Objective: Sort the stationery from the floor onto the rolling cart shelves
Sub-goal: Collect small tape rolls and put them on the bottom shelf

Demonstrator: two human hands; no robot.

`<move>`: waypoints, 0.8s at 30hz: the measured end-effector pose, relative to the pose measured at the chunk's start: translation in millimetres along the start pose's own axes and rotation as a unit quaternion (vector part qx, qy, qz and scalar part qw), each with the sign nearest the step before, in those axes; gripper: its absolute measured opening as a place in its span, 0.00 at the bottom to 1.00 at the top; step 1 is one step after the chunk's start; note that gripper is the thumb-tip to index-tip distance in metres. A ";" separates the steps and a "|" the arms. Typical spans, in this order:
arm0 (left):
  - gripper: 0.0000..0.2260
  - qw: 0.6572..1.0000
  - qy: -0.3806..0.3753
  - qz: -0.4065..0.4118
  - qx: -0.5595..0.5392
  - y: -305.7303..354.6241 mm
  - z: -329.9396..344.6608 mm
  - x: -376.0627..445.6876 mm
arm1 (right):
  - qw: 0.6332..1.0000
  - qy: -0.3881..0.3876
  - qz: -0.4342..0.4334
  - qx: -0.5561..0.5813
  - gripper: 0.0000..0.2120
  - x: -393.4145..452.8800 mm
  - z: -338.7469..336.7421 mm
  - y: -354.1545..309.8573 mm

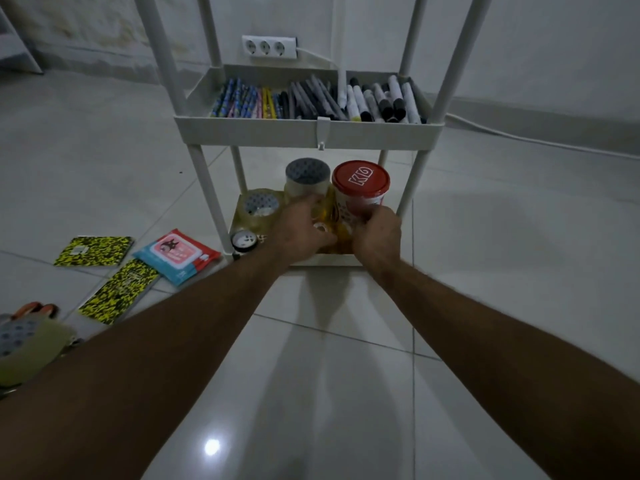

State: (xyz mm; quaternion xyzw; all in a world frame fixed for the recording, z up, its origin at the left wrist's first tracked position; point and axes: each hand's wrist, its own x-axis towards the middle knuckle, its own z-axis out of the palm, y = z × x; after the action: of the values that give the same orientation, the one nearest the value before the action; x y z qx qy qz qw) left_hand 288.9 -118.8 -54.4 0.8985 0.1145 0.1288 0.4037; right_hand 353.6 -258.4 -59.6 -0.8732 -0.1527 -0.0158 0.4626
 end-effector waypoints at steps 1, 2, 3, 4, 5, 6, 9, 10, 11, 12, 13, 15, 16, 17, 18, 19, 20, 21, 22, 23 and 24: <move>0.27 1.000 -0.008 0.004 0.004 -0.5 1.3 2.3 | 1.000 0.015 -0.004 -0.010 0.13 -1.8 0.7 2.9; 0.27 1.000 -0.014 0.012 0.011 1.3 2.2 3.2 | 0.999 0.026 -0.007 -0.018 0.13 -4.5 1.3 5.6; 0.28 0.999 -0.012 0.026 0.025 0.6 4.0 5.4 | 0.999 0.028 -0.008 -0.021 0.13 -7.4 2.7 8.2; 0.29 0.998 -0.011 0.034 0.042 0.4 5.7 6.5 | 0.999 0.026 -0.013 -0.020 0.14 -10.5 2.7 10.3; 0.30 0.997 -0.010 0.044 0.055 -0.1 7.4 7.1 | 0.999 0.023 -0.016 -0.016 0.14 -13.3 2.3 11.2; 0.31 0.996 -0.015 0.046 0.068 -0.1 9.2 7.4 | 1.000 0.025 -0.016 -0.011 0.15 -15.1 0.3 12.3; 0.31 0.991 -0.051 0.089 0.091 1.4 14.8 10.3 | 1.000 0.008 -0.013 0.008 0.14 -20.0 -3.6 16.0; 0.29 0.986 -0.069 0.102 0.110 3.0 15.8 11.4 | 1.000 -0.004 -0.021 -0.002 0.14 -21.8 -3.9 16.6; 0.27 0.981 -0.082 0.117 0.132 4.0 16.8 12.3 | 0.999 -0.014 -0.027 -0.010 0.13 -23.9 -4.4 16.3; 0.26 0.976 -0.095 0.120 0.152 5.1 17.1 13.0 | 1.000 -0.015 -0.026 -0.005 0.14 -25.3 -4.6 16.3; 0.26 0.974 -0.096 0.127 0.159 4.1 17.8 14.6 | 1.000 -0.015 -0.020 0.006 0.13 -26.2 -4.5 15.7; 0.31 0.977 -0.086 0.128 0.144 0.0 17.4 15.8 | 1.000 -0.011 -0.027 0.004 0.13 -27.6 -3.4 16.8; 0.32 0.980 -0.077 0.127 0.134 -4.3 16.4 15.8 | 0.999 -0.010 -0.030 -0.004 0.12 -28.2 -3.4 17.2; 0.30 0.982 -0.067 0.127 0.127 -8.5 15.1 15.3 | 0.999 -0.011 -0.031 -0.006 0.12 -28.4 -3.4 17.8; 0.27 0.983 -0.054 0.120 0.127 -12.1 12.9 13.4 | 0.999 -0.012 -0.033 -0.008 0.11 -28.7 -4.2 18.0; 0.24 0.984 -0.035 0.115 0.129 -14.7 10.0 10.1 | 0.999 -0.013 -0.035 -0.008 0.11 -28.4 -4.0 18.8; 0.21 0.986 -0.010 0.108 0.129 -16.2 7.1 6.1 | 0.999 -0.015 -0.036 -0.006 0.11 -28.5 -3.8 18.9; 0.19 0.986 0.017 0.103 0.126 -19.2 4.3 2.5 | 0.999 -0.018 -0.034 -0.002 0.10 -28.5 -3.0 18.9; 0.16 0.988 0.038 0.096 0.113 -21.7 1.2 -1.2 | 0.999 -0.021 -0.029 0.001 0.10 -28.7 -2.1 18.4; 0.14 0.991 0.048 0.082 0.093 -24.4 -1.8 -4.6 | 0.999 -0.023 -0.026 0.004 0.10 -28.3 -0.6 18.2; 0.14 0.994 0.055 0.062 0.074 -27.4 -4.1 -7.0 | 0.999 -0.026 -0.023 0.006 0.10 -28.1 0.2 17.3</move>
State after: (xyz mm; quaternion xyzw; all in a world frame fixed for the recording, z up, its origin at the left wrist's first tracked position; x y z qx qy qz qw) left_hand 278.1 -100.4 -73.5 0.9226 0.0900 0.1944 0.3207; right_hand 331.7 -274.4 -78.4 -0.8667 -0.1853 -0.0026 0.4631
